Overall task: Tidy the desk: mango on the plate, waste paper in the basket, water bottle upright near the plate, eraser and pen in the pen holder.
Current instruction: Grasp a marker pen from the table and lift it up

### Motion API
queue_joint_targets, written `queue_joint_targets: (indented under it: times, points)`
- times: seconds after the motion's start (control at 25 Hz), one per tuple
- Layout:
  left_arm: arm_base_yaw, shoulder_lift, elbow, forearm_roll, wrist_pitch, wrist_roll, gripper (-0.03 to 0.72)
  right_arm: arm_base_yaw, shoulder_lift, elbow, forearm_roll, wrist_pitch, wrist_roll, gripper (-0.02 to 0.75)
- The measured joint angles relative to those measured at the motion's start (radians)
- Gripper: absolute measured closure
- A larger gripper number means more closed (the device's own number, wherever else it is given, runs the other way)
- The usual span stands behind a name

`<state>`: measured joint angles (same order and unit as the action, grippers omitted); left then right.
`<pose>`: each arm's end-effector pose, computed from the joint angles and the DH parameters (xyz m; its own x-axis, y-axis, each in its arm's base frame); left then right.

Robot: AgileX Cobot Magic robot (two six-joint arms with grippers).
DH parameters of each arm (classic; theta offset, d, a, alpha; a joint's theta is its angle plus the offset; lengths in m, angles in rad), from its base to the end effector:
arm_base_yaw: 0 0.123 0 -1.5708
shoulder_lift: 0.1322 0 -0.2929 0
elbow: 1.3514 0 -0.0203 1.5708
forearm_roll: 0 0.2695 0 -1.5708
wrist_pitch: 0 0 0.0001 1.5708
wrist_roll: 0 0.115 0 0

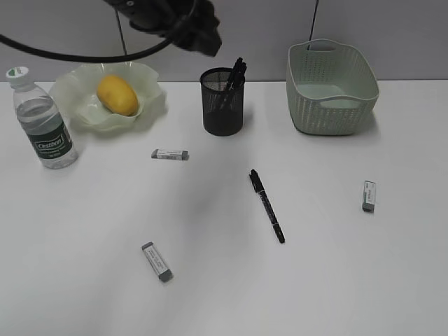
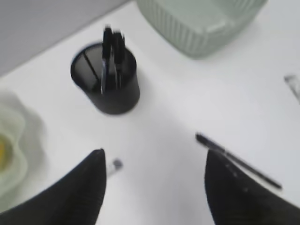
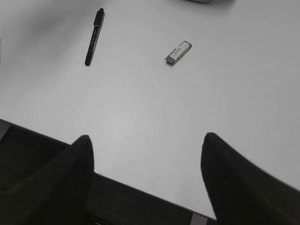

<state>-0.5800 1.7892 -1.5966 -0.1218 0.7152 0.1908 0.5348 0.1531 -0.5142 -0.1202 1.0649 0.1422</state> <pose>0.3707 -0.2538 0.3063 -0.5486 0.4768 -0.6869 0.6491 0.7607 0.0096 0.0461 0.0133 0.2746 -0.5298 -0.2172 -0.8198 -0.3901 0.9207 0.0082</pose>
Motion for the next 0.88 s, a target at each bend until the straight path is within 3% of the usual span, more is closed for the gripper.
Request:
queue_joint_targets:
  times: [0.2,0.32,0.48,0.64,0.88]
  points:
    - [0.000,-0.054,0.000,0.074,0.377,-0.032,0.205,0.000,0.000,0.000,0.000,0.000,0.000,0.176]
    - [0.001,-0.061,0.001,0.138,0.480,-0.093,0.207,0.000,0.000,0.000,0.000,0.000,0.000,0.176]
    - [0.018,-0.093,0.076,0.173,0.493,-0.113,0.207,0.000,0.000,0.000,0.000,0.000,0.000,0.176]
    - [0.048,-0.208,0.277,0.166,0.455,-0.119,0.207,0.000,0.000,0.000,0.000,0.000,0.000,0.176]
    - [0.209,-0.424,0.587,0.072,0.303,-0.120,0.207,0.000,0.000,0.000,0.000,0.000,0.000,0.176]
